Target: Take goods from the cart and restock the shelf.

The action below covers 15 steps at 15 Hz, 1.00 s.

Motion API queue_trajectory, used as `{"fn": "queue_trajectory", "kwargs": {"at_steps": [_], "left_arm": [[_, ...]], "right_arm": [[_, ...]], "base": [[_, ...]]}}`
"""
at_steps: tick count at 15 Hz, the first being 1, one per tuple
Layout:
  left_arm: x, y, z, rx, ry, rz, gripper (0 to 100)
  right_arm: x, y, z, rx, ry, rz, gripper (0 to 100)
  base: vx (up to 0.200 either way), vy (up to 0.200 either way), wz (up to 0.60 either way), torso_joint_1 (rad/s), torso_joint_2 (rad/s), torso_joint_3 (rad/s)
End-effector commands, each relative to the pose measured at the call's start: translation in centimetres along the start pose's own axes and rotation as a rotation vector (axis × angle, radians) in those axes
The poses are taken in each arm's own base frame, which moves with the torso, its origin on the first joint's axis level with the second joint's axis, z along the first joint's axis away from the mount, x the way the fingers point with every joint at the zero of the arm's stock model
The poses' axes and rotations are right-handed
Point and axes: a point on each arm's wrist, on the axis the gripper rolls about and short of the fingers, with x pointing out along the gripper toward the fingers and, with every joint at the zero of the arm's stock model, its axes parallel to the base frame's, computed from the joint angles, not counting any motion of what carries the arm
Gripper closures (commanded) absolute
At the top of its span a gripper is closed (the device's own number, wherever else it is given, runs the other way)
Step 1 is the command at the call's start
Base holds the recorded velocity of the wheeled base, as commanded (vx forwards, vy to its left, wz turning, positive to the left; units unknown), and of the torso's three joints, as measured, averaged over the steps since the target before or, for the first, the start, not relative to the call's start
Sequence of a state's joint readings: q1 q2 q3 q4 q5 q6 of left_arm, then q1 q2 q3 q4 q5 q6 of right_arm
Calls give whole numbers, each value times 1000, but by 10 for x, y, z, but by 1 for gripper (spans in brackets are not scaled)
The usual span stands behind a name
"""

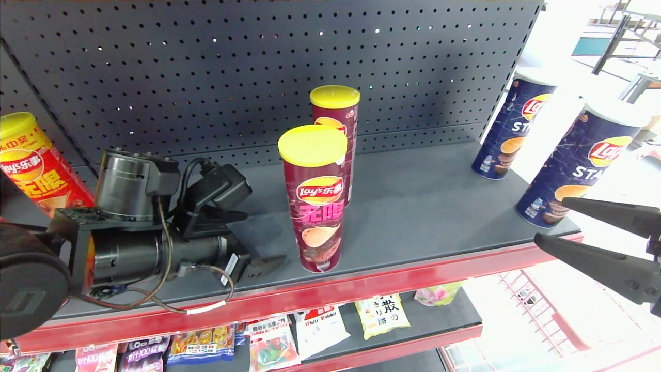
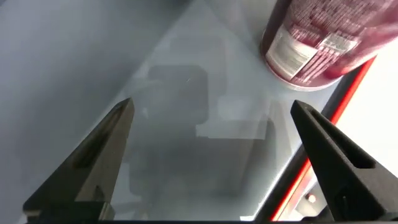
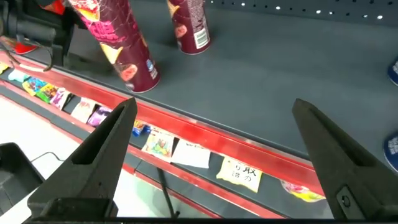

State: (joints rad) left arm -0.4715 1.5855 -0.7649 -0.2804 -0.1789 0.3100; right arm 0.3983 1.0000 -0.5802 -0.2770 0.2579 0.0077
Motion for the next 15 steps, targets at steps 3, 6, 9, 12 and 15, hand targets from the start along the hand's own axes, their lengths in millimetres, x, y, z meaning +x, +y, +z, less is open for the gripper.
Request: {"fn": "queue_trajectory", "kwargs": {"at_steps": [3,6,9,12,15], "left_arm": [[15,-5,3,12,17,-23,0],[15,-6,3,14,18,-26,0],[16,-6,2,13,21,-27,0],[18,-6,4,14,20,-28,0],[21,-5,6,16,15,-28,0]], "right_arm": [[1,-2,0,2,1,-12,0],[1,-2,0,2,1,-13,0],[1,-2,1,2,1,-13,0],[1,-2,2,1,-5,-13,0],[1,-2,2,1,-2,-13,0]], "base": [[0,0,0,0,0,0],[0,0,0,0,0,0],[0,0,0,0,0,0],[0,0,0,0,0,0],[0,0,0,0,0,0]]}}
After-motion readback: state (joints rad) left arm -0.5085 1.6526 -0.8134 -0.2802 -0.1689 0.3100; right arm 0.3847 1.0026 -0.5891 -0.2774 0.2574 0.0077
